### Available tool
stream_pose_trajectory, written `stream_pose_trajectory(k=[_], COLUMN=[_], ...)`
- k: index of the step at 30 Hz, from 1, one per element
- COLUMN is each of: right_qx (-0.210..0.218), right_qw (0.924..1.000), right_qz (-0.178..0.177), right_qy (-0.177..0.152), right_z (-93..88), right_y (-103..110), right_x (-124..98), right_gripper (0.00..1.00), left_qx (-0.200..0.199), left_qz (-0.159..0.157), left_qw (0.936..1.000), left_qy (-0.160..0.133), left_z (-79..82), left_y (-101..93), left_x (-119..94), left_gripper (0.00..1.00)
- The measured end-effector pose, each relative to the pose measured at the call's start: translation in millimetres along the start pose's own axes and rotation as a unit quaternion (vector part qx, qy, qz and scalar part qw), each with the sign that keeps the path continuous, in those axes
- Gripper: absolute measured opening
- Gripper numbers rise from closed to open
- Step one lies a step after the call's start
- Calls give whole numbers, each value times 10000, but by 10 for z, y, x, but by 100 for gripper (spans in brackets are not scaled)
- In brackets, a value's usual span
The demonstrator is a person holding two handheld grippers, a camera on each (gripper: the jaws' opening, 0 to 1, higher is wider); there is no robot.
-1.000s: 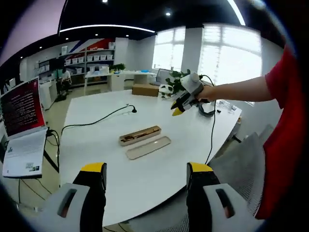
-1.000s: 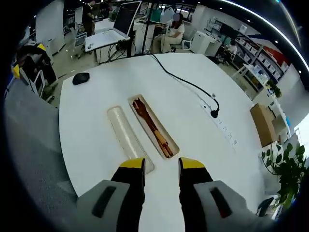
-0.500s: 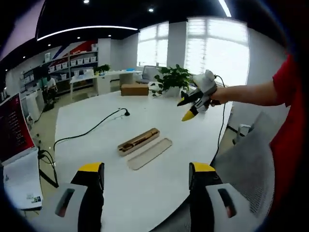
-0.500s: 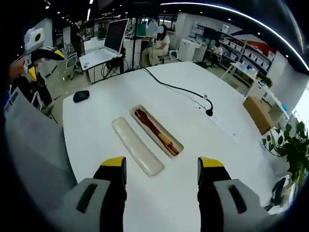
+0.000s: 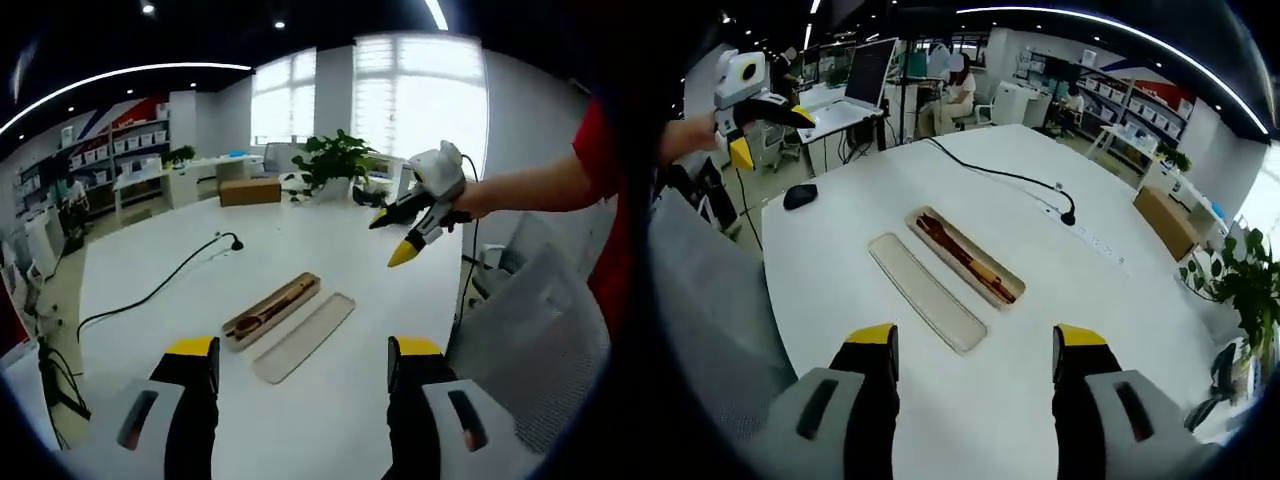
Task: Arrange the utensils inside the cutlery case until each visible utensil rests in its matching compartment.
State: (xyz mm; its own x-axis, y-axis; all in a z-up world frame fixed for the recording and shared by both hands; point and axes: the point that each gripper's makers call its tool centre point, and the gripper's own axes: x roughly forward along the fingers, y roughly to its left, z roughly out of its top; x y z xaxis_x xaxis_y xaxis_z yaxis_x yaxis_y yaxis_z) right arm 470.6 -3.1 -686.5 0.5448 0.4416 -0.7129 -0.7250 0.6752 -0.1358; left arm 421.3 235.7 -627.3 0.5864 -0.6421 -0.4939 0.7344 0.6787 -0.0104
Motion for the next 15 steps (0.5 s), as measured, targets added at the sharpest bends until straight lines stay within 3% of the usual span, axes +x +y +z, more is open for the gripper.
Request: stream_pose_trajectory(k=[3, 7, 10, 13, 15], right_qx=[225, 230, 191, 288, 276], right_qw=[9997, 9990, 9982, 9983, 9988], right_qz=[13, -158, -169, -54, 20], right_qy=[-126, -360, -537, -498, -411], right_z=[-27, -38, -66, -165, -240], right_y=[-16, -100, -106, -62, -26], right_x=[68, 114, 176, 303, 387], right_gripper=[62, 57, 57, 57, 57], left_qx=[-304, -305, 95, -49, -123], left_qz=[65, 158, 448, 401, 336], left_qw=[9993, 9982, 9986, 9988, 9991], left_qy=[219, 483, 268, 284, 226], left_z=[-95, -228, -197, -228, -233], left_y=[22, 16, 106, 112, 129], left_x=[103, 232, 329, 446, 539], left_gripper=[71, 76, 75, 70, 73])
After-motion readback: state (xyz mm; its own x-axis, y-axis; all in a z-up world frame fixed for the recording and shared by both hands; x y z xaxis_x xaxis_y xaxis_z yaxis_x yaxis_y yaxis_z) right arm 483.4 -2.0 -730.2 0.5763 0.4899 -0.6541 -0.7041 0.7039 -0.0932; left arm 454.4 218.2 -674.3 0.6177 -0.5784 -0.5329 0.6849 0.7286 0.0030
